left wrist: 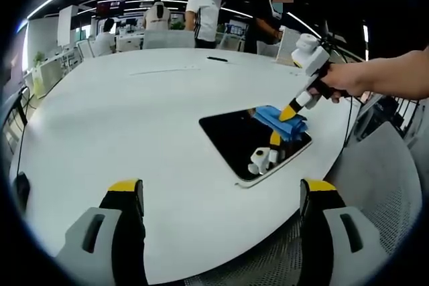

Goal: Wipe the mirror surface with the cleaning cloth until all visible marks leave the cleaned area.

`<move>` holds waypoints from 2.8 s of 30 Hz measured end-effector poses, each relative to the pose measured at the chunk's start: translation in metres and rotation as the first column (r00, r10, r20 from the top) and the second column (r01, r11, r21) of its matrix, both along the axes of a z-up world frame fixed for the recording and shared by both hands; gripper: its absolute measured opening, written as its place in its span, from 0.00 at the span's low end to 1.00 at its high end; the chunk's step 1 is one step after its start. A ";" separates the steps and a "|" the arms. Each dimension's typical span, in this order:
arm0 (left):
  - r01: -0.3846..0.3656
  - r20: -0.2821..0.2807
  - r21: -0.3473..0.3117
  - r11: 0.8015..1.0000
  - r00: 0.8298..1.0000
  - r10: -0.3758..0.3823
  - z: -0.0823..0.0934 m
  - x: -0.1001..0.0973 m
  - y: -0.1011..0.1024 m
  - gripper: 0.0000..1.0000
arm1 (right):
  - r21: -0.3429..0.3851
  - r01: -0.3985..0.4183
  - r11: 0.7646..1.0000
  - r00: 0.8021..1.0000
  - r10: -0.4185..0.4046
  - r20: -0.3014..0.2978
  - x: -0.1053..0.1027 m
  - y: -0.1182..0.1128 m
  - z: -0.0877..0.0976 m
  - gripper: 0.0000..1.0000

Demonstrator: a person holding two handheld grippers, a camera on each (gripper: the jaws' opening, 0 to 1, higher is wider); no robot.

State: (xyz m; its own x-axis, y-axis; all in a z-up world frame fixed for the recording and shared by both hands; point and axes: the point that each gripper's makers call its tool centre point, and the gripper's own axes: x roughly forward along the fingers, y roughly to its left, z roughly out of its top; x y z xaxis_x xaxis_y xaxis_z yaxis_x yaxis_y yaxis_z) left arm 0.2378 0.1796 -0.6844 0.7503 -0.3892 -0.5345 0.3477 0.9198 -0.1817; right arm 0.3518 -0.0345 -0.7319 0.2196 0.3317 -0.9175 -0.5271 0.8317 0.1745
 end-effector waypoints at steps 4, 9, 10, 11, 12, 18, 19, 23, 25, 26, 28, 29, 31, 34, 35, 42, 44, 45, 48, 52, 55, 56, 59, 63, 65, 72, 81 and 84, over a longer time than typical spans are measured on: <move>0.002 0.000 0.000 1.000 1.000 -0.002 0.000 0.000 0.000 0.96 | -0.007 0.001 1.000 1.000 -0.001 0.000 0.004 -0.005 -0.002 0.00; 0.001 0.001 -0.002 1.000 1.000 -0.001 0.000 0.000 0.000 0.96 | -0.015 0.008 1.000 1.000 -0.008 -0.001 0.008 -0.012 -0.004 0.00; 0.000 0.001 -0.002 1.000 1.000 0.000 0.000 0.000 0.000 0.96 | -0.016 0.010 1.000 1.000 -0.010 -0.001 0.009 -0.014 -0.004 0.00; 0.001 0.001 -0.002 1.000 1.000 -0.001 0.000 0.000 0.000 0.96 | -0.017 0.011 1.000 1.000 -0.011 -0.001 0.011 -0.015 -0.006 0.00; 0.001 0.001 -0.002 1.000 1.000 -0.001 0.000 0.000 0.000 0.96 | -0.018 0.013 1.000 1.000 -0.013 0.000 0.011 -0.016 -0.006 0.00; 0.001 0.001 -0.002 1.000 1.000 -0.001 -0.001 0.000 0.000 0.96 | -0.017 0.022 1.000 1.000 -0.022 -0.002 0.010 -0.018 -0.005 0.00; 0.001 0.002 -0.001 1.000 1.000 -0.001 -0.001 0.000 0.000 0.96 | -0.017 0.023 1.000 1.000 -0.023 -0.002 0.009 -0.018 -0.004 0.00; 0.001 0.001 -0.001 1.000 1.000 -0.001 -0.001 0.000 0.000 0.96 | -0.014 0.026 1.000 1.000 -0.026 -0.004 0.008 -0.019 -0.003 0.00; -0.003 0.004 -0.005 1.000 1.000 0.003 0.000 0.001 0.000 0.96 | -0.012 0.031 0.999 0.999 -0.031 -0.008 0.010 -0.021 -0.005 0.00; -0.005 0.004 -0.006 1.000 1.000 0.005 0.000 0.001 0.001 0.96 | -0.011 0.033 0.999 0.999 -0.034 -0.011 0.012 -0.022 -0.005 0.00; -0.003 0.003 -0.005 1.000 1.000 0.003 0.000 0.001 0.001 0.96 | -0.013 0.036 0.999 0.999 -0.037 -0.012 0.015 -0.026 -0.007 0.00; -0.001 0.002 -0.004 1.000 1.000 0.001 -0.001 0.001 0.000 0.96 | -0.013 0.038 0.999 0.999 -0.038 -0.012 0.015 -0.027 -0.007 0.00; 0.002 0.000 -0.003 1.000 1.000 -0.002 -0.001 0.000 0.000 0.96 | -0.018 0.040 0.999 0.999 -0.040 -0.012 0.015 -0.029 -0.007 0.00; 0.003 0.000 -0.002 1.000 1.000 -0.003 -0.001 0.000 0.000 0.96 | -0.019 0.047 0.999 0.999 -0.047 -0.009 0.015 -0.032 -0.008 0.00; 0.003 -0.001 -0.002 1.000 1.000 -0.003 -0.001 0.000 0.000 0.96 | -0.019 0.047 0.999 0.999 -0.047 -0.008 0.014 -0.032 -0.007 0.00; 0.001 0.003 0.003 1.000 1.000 -0.001 0.000 0.000 0.000 0.97 | -0.022 0.056 0.998 0.998 -0.057 -0.006 0.015 -0.034 -0.008 0.00; -0.002 0.003 0.003 1.000 1.000 0.002 0.000 0.001 0.001 0.97 | -0.024 0.057 0.998 0.998 -0.057 -0.005 0.015 -0.034 -0.008 0.00; -0.002 0.004 0.004 1.000 1.000 0.002 0.000 0.001 0.001 0.97 | -0.027 0.060 0.998 0.998 -0.060 -0.004 0.015 -0.033 -0.009 0.00; -0.006 0.000 0.006 1.000 1.000 0.006 -0.001 0.001 0.001 0.97 | -0.038 0.070 0.997 0.998 -0.069 0.007 0.015 -0.033 -0.009 0.00; -0.015 -0.001 0.006 1.000 1.000 0.015 -0.001 0.001 0.003 0.97 | -0.055 0.089 0.995 0.996 -0.088 0.018 0.011 -0.032 -0.009 0.00; -0.014 0.005 0.004 1.000 1.000 0.014 0.000 0.001 0.002 0.97 | -0.067 0.084 0.994 0.996 -0.081 0.039 0.007 -0.032 -0.008 0.00; -0.011 0.005 0.004 1.000 1.000 0.011 0.000 0.001 0.002 0.97 | -0.068 0.086 0.994 0.996 -0.084 0.041 0.006 -0.032 -0.008 0.00; -0.003 0.004 0.005 1.000 1.000 0.003 0.000 0.001 0.000 0.97 | -0.073 0.093 0.993 0.995 -0.089 0.046 0.002 -0.032 -0.007 0.00; 0.001 0.012 0.002 1.000 1.000 -0.001 0.001 0.001 0.000 0.97 | -0.074 0.098 0.992 0.994 -0.095 0.045 -0.002 -0.033 -0.008 0.00; 0.000 0.016 0.002 1.000 1.000 0.000 0.002 0.002 0.000 0.97 | -0.069 0.109 0.992 0.993 -0.106 0.043 -0.004 -0.033 -0.008 0.00; 0.010 0.021 0.006 1.000 1.000 -0.010 0.002 0.002 -0.001 0.97 | -0.068 0.117 0.991 0.993 -0.115 0.041 -0.016 -0.034 -0.008 0.00; 0.000 0.026 0.000 1.000 1.000 0.000 0.003 0.003 0.000 0.97 | -0.056 0.134 0.989 0.990 -0.132 0.038 -0.029 -0.035 -0.007 0.00; -0.004 0.027 -0.001 1.000 1.000 0.004 0.003 0.003 0.001 0.97 | -0.059 0.134 0.989 0.991 -0.131 0.041 -0.032 -0.034 -0.007 0.00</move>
State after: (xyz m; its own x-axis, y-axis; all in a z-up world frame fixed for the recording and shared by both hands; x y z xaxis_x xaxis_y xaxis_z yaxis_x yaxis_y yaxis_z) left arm 0.2410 0.1805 -0.6811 0.7660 -0.3866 -0.5136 0.3485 0.9211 -0.1734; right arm 0.3200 -0.0688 -0.7390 0.2919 0.2405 -0.9257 -0.4168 0.9031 0.1031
